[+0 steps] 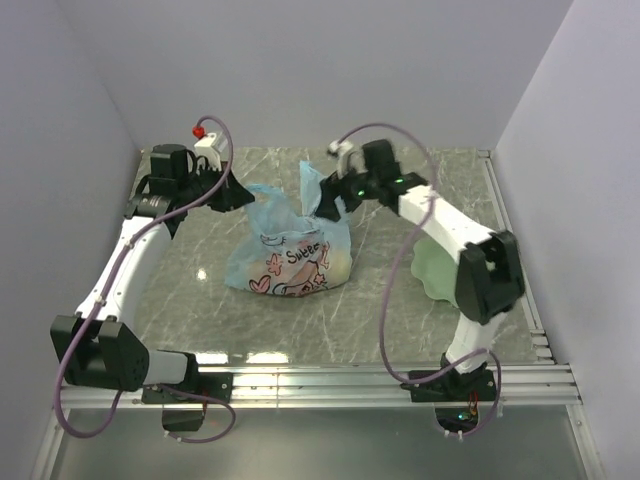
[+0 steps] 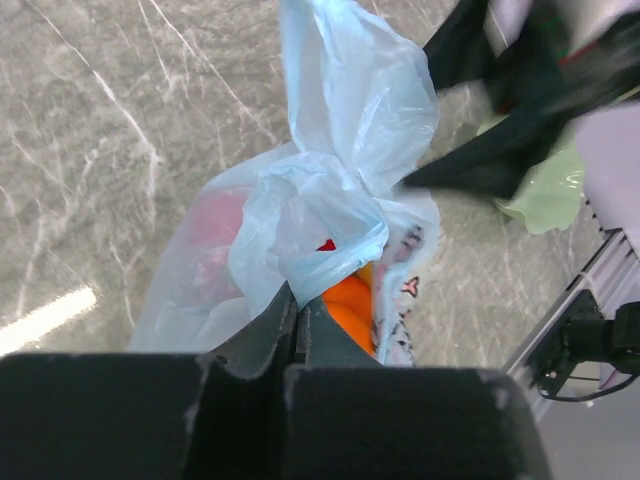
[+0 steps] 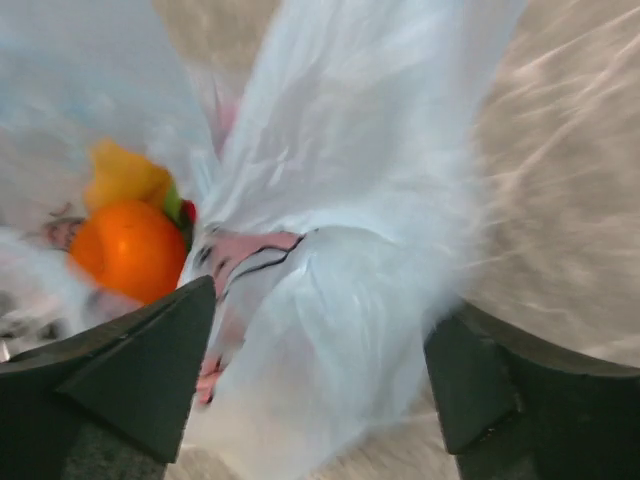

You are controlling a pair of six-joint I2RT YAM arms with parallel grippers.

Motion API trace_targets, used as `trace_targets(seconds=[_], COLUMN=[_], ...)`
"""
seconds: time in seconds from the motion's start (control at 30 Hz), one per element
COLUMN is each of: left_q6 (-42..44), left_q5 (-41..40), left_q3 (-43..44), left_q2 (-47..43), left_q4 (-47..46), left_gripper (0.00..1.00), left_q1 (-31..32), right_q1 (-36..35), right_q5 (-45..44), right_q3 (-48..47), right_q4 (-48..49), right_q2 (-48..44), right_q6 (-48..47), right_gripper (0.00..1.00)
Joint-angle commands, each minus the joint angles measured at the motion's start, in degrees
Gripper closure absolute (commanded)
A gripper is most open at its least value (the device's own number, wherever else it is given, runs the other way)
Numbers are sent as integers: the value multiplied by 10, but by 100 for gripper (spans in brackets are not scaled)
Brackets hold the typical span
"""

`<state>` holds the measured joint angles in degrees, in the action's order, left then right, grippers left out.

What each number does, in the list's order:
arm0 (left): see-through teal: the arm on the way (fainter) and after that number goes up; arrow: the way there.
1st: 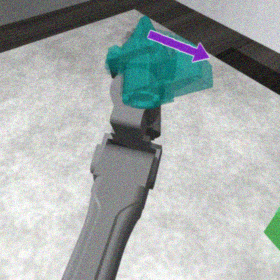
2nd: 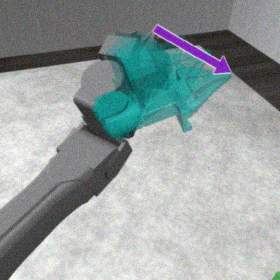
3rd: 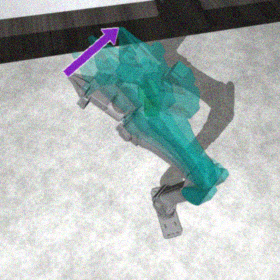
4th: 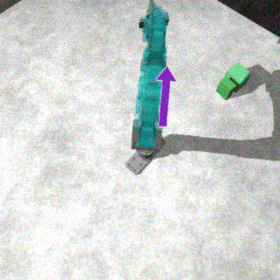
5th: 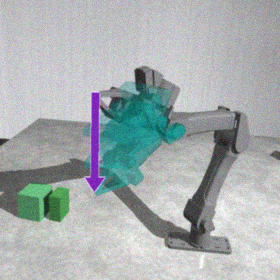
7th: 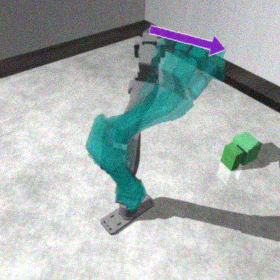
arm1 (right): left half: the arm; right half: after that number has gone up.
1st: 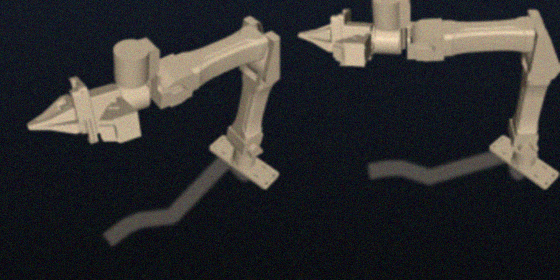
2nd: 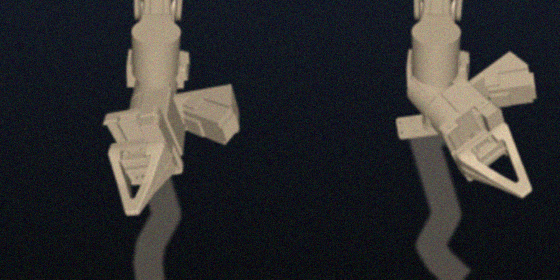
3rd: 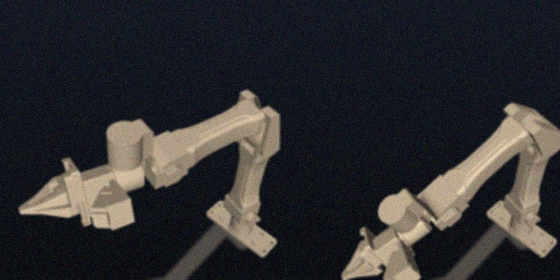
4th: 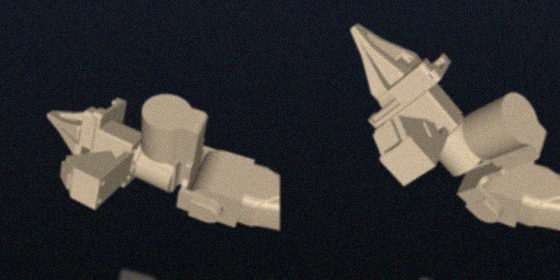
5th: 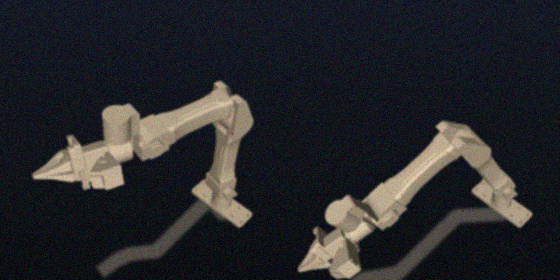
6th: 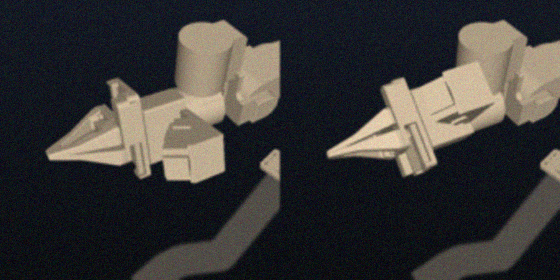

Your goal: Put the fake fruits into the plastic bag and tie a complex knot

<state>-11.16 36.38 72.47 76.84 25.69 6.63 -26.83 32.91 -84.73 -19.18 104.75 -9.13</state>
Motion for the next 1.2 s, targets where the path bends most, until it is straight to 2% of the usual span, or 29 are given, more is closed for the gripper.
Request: trace_targets(seconds=[0.0, 0.1, 0.2, 0.4, 0.5, 0.7, 0.9, 1.0, 1.17], left_q6=[-30, -41, -47, -66, -70, -81, -91, -107, -134], left_q5=[7, -1, 0, 3, 4, 10, 4, 8, 17], left_q3=[-18, -27, -29, -34, -39, -63, -74, -71, -65], left_q2=[-48, -53, -54, -62, -64, -78, -78, -70, -63], left_q4=[-28, -31, -34, -50, -53, -64, -78, -93, -114], left_gripper=[100, 100, 100, 100, 100, 100, 100, 100, 100], left_q1=[-1, -1, -1, -1, -1, -1, -1, -1, -1], right_q1=[45, 47, 22, -74, -90, -103, -138, -155, -176], right_q5=[61, 93, 110, 101, 94, 85, 134, 132, 106], right_q3=[-2, 24, 19, -31, -14, -5, 29, 60, 59], right_q4=[84, 128, 155, 186, 251, 366, 405, 422, 433], right_q2=[-130, -192, -198, -130, -98, -42, -31, -24, 16], right_q6=[28, 21, 35, 32, 38, 113, 162, 166, 190], right_gripper=[7, 6, 4, 2, 2, 1, 0, 0, 0])
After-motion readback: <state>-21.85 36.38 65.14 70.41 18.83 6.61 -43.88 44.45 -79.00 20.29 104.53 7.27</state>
